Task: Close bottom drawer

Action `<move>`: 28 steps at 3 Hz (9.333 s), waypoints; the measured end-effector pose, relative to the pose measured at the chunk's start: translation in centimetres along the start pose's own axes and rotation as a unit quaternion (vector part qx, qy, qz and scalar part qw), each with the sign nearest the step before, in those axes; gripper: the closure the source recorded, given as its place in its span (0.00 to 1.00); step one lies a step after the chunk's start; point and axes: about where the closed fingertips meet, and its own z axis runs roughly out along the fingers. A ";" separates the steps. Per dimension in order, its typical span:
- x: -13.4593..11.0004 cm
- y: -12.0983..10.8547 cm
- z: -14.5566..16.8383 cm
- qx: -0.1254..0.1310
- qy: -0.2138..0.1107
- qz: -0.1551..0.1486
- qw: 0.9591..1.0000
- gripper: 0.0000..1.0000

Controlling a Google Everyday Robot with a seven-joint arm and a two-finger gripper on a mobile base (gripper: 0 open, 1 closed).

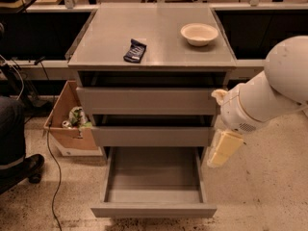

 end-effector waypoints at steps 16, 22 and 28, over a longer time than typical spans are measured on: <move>3.1 11.0 39.9 -0.023 -0.191 0.021 0.981 0.00; 8.2 12.8 57.5 -0.036 -0.207 0.035 0.977 0.00; 8.6 11.8 63.4 -0.020 -0.181 0.038 0.983 0.36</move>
Offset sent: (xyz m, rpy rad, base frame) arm -0.0027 0.0041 -0.0416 0.0274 0.0440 -0.0014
